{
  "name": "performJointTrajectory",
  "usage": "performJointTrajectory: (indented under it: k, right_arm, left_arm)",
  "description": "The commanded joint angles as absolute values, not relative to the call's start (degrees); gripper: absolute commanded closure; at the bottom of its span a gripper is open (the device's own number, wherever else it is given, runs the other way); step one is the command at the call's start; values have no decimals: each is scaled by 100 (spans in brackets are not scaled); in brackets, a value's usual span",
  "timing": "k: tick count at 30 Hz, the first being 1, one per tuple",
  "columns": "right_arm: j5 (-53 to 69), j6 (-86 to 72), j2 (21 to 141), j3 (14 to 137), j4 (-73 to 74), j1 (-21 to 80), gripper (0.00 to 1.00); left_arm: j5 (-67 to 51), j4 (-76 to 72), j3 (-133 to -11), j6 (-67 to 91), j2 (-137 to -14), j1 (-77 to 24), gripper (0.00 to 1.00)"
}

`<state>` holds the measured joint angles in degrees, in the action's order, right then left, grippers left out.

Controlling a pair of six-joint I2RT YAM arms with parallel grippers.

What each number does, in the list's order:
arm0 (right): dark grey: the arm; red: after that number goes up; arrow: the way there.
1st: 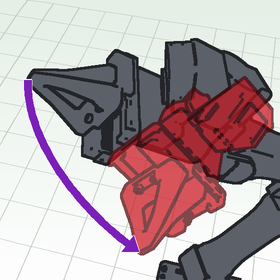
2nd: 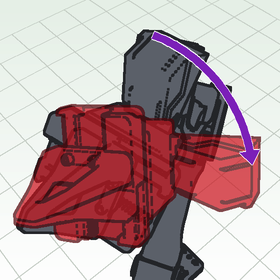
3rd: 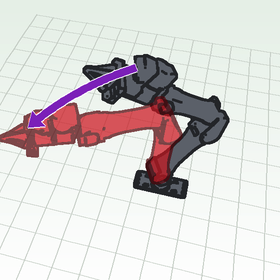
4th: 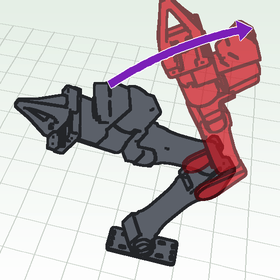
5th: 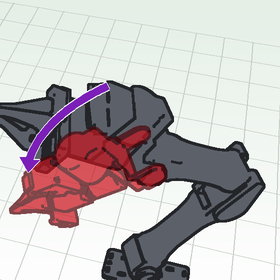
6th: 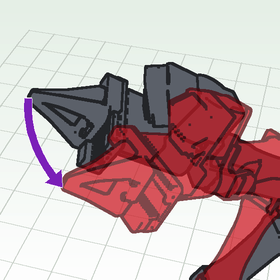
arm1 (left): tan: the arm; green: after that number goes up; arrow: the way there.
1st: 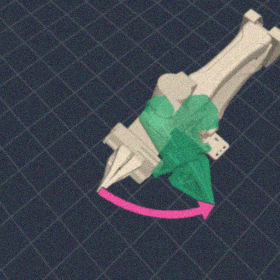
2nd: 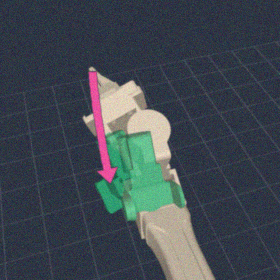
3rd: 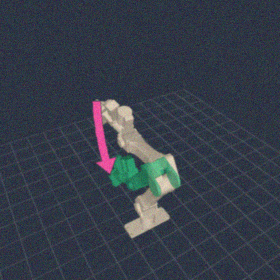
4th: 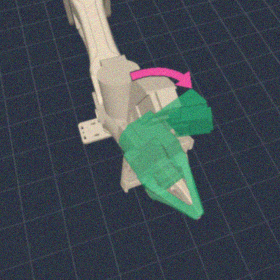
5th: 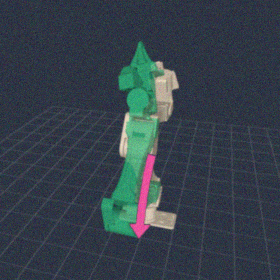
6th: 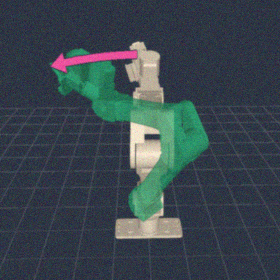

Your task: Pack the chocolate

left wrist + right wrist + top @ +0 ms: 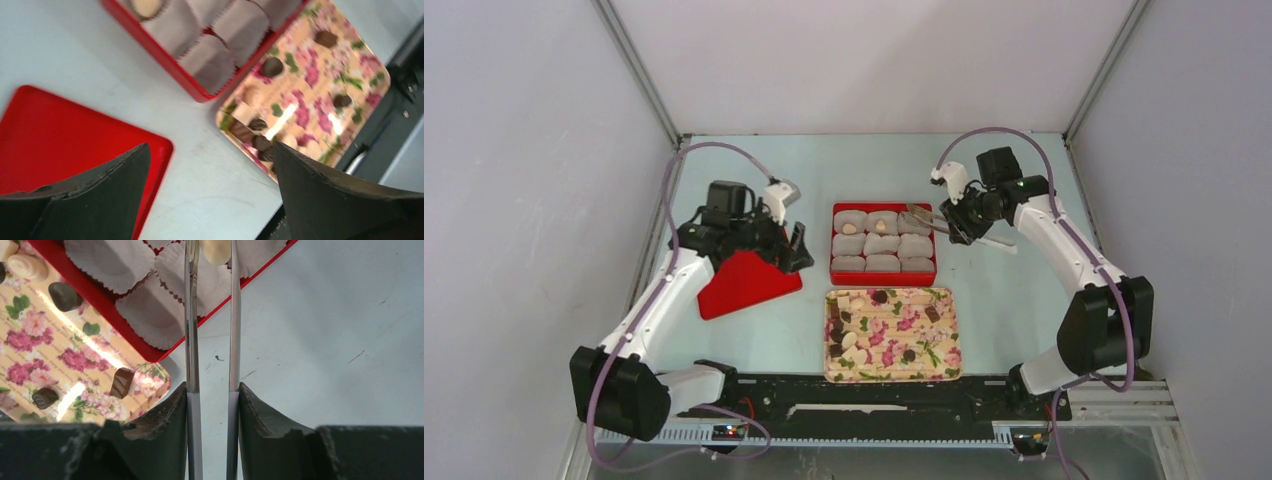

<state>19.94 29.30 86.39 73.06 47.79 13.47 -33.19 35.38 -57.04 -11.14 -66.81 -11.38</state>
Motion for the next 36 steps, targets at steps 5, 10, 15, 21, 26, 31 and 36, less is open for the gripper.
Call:
performJointTrajectory:
  k: [5,10,15,21,26,31,36]
  right_arm:
    - [1986,2485,9110,7717,4158,1344,70]
    - [1908,2349,9285,7725,3985,1410,69]
    - [1569,2355,9449,7724,3998,1495,67]
    - [1428,2342,9581,7722,3940,1505,65]
    - [1372,2332,9647,7722,3904,1529,61]
    - [1375,2301,9669,7726,3888,1544,58]
    - [1380,2285,9651,7723,3860,1550,58]
  left_arm:
    - [-3383,4249,-6218,-1886,-6914,-1968,0]
    - [-3377,4367,-6219,-1956,-6867,-1991,0]
    - [-3364,4327,-6196,-1928,-6882,-1986,0]
    - [-3302,4302,-6196,-1925,-6925,-1986,0]
    - [-3273,4295,-6196,-1932,-6990,-1986,0]
    - [-3273,4299,-6221,-1936,-7018,-1995,0]
    - [-3278,4309,-6206,-1948,-7014,-2003,0]
